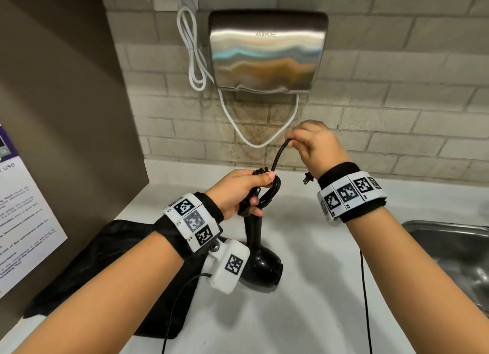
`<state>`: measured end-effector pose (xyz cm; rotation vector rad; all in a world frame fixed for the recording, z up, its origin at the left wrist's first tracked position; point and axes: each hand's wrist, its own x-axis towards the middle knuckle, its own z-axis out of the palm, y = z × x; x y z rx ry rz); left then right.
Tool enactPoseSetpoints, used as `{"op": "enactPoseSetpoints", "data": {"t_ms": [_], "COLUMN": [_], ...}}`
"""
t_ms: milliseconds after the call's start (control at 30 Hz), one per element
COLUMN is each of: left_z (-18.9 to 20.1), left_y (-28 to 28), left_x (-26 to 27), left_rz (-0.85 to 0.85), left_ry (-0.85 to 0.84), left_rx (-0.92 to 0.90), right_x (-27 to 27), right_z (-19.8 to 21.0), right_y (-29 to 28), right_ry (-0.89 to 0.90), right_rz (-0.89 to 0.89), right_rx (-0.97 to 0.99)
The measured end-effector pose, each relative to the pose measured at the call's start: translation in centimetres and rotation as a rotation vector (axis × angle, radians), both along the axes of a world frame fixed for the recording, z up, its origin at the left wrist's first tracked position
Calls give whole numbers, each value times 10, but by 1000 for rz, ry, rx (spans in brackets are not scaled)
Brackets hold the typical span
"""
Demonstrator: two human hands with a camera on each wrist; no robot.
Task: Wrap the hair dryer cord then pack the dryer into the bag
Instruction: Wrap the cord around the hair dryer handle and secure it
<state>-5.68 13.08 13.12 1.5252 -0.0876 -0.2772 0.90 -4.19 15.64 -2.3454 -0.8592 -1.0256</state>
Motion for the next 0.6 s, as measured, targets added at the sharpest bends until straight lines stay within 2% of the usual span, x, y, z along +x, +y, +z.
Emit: {"op": "enactPoseSetpoints", "data": {"t_ms": [133, 267, 400, 600], "left_z": [0, -4, -4, -7], "left_y": [0, 4, 5, 9], "left_x": [-4, -5, -4, 3], "left_rz": [-8, 84, 193, 304], "left_ry": [-15, -60, -77, -94], "left_rx": [13, -5, -51, -81], "right_x": [-8, -18, -16, 7], "right_z": [8, 12, 12, -27], "right_y": [1, 1, -1, -17], "right_ry": [-40, -51, 128, 450], "right_rz": [-10, -148, -174, -62], "right_rx": [2, -54, 20, 348]}}
